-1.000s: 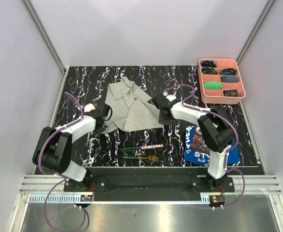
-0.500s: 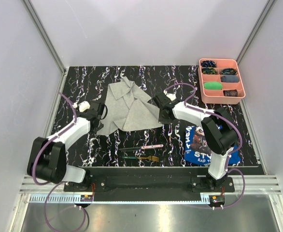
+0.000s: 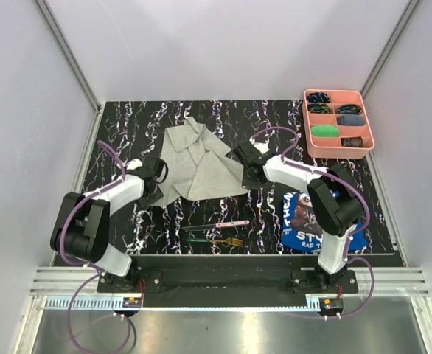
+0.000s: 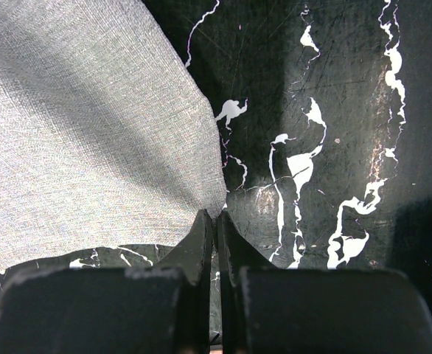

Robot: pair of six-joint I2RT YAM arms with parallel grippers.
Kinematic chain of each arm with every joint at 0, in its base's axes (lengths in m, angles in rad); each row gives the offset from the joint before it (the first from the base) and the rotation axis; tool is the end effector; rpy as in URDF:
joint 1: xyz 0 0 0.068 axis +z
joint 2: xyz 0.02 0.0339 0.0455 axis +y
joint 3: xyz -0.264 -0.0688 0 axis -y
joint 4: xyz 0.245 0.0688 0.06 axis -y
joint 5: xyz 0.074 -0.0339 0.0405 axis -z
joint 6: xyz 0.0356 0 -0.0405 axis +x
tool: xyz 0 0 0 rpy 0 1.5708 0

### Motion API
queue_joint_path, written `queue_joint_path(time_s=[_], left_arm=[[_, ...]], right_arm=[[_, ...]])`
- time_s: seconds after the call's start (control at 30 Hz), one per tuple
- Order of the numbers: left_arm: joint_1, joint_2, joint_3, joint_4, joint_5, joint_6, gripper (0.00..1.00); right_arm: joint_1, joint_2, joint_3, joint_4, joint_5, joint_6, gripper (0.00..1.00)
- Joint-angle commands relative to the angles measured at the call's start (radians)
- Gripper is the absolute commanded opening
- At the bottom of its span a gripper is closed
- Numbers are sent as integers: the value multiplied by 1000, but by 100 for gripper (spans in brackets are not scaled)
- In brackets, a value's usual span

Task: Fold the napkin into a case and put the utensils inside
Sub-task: Pick up the crumpled napkin from the center of the board, then flatten out the crumpled napkin at the center of the board.

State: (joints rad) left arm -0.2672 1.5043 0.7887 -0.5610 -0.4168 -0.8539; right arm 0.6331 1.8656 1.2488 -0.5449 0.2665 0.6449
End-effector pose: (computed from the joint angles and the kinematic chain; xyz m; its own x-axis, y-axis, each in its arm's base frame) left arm 0.2523 -0.0541 0.1595 -0.7032 -0.5222 -0.4826 -0.6116 0.7903 0.0360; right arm 0.3074 0.2139 0.1739 -0.8834 0.0710 -0.4631 0.0560 0.9974 0.0460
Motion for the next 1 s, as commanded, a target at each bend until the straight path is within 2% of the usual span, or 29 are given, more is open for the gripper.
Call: queue_joint_path(time_s=[0.0,0.07,0.1,0.17,0.33,0.47,0.57,0.8,0.97], left_arm=[[22,43,0,55,47,-25,44],[35,45,-19,85,68,-28,39],[42,45,-26,104,76,-25,31],[54,36,-37,125,82,-17,26],[83,-21,-92,226,125,39,0],[83,-145,-66,224,151,88,0],[82,-301,-14,190,182,113,0],[82,-603,246,102,181,234,0],[82,-740,426,92,124,299,0]], right_arm=[[5,-42,-3,17,-10,-13,0],[4,-48,-9,17,-7,-16,0],[4,-52,-12,17,-6,-14,0],[2,-60,-18,17,-7,-16,0],[2,-72,-22,19,-15,-14,0],[0,-94,-8,19,-20,-43,0],[2,-178,35,4,-1,-99,0],[2,-382,260,-101,17,-238,0],[2,-503,428,-104,-85,-312,0]])
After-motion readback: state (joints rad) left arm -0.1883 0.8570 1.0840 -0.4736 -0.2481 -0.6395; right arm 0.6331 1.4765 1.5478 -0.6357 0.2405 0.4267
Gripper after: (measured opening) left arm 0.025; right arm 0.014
